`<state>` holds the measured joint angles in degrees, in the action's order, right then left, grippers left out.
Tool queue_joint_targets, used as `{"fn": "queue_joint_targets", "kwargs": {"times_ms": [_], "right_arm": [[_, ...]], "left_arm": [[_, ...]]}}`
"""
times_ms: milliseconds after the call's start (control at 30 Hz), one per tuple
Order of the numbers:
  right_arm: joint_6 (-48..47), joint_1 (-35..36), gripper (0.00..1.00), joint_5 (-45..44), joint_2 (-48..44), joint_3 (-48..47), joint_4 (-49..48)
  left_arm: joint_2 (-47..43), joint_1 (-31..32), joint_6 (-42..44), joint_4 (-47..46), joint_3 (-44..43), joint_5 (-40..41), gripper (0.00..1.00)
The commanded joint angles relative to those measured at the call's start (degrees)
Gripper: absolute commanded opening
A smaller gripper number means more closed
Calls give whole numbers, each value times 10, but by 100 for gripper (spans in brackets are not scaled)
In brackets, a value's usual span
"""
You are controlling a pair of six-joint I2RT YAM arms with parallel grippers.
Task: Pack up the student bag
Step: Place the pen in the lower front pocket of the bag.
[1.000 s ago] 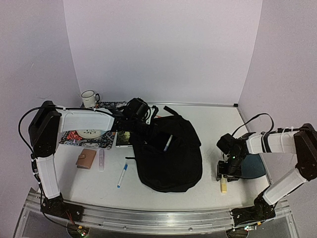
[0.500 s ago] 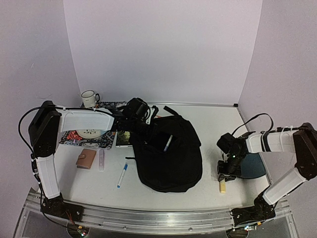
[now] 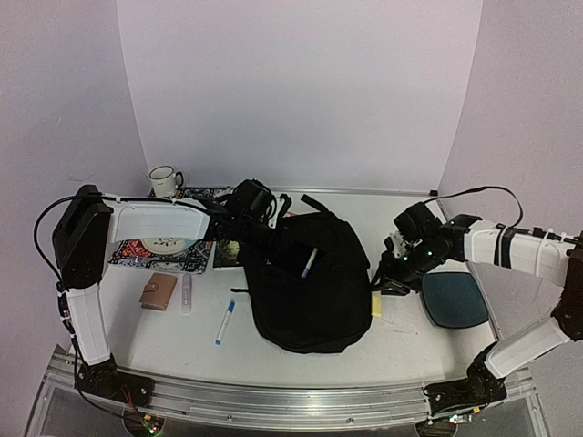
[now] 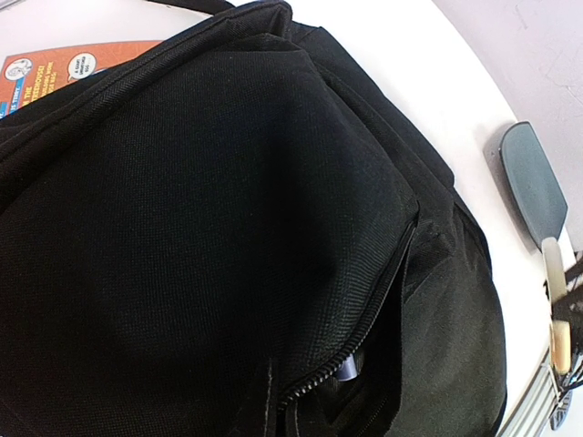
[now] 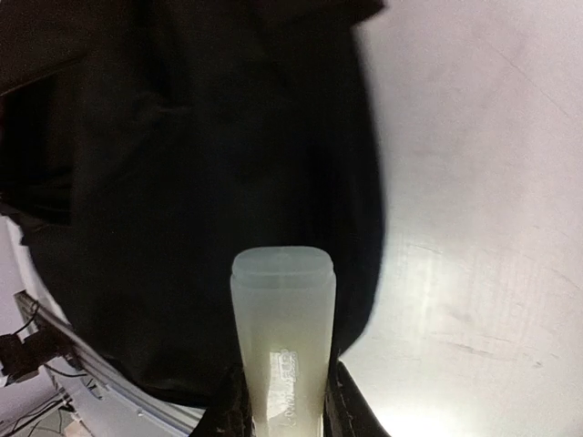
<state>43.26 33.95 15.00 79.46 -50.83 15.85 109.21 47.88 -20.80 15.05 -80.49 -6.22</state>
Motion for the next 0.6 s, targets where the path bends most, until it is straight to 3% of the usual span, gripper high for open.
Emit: {"fn": "queue_joint_targets", "kwargs": {"times_ms": [0, 267, 567], "right_arm": [[29, 41, 0, 57, 43, -55, -49], [54, 95, 0, 110, 168, -152, -143], [106, 103, 0, 130, 272, -222, -226]], "left_arm": [[-12, -3, 7, -5, -23, -16, 0], [-17, -2, 5, -4, -23, -26, 0], [-28, -2, 7, -2, -14, -41, 0]]}}
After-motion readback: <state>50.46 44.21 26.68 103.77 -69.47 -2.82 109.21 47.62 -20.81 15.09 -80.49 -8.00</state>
